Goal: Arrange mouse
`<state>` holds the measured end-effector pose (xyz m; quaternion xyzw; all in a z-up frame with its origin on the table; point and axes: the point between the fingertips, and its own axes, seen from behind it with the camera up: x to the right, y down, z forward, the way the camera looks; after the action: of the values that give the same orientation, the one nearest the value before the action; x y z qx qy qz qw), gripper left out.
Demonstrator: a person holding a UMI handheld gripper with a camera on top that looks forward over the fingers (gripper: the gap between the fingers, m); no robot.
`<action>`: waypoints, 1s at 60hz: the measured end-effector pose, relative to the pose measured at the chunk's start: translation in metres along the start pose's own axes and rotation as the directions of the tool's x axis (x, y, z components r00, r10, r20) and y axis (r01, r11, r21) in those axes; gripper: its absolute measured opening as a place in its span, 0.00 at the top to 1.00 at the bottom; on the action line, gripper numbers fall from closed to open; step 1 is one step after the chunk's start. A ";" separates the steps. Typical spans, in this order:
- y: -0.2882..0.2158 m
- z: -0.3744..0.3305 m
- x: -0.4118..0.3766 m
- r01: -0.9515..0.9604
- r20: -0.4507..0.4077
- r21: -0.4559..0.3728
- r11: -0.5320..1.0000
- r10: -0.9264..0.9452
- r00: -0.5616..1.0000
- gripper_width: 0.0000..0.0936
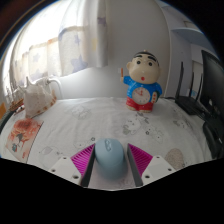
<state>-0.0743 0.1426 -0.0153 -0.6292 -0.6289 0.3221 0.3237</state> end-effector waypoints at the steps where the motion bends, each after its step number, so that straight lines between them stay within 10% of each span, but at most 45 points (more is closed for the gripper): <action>1: 0.000 0.000 0.001 0.000 -0.005 0.000 1.000 0.000 1.000 0.39; 19: -0.047 -0.029 -0.010 -0.025 -0.080 0.015 1.000 0.026 0.996 0.57; 42: -0.078 -0.057 -0.308 -0.060 0.088 0.058 0.997 0.054 0.995 0.58; 53: -0.015 -0.012 -0.368 0.009 0.044 -0.018 1.000 -0.009 0.999 0.54; 60: -0.006 -0.008 -0.370 0.068 0.031 -0.025 0.997 -0.067 0.997 0.33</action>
<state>-0.0717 -0.2273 -0.0061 -0.6067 -0.6589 0.3123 0.3166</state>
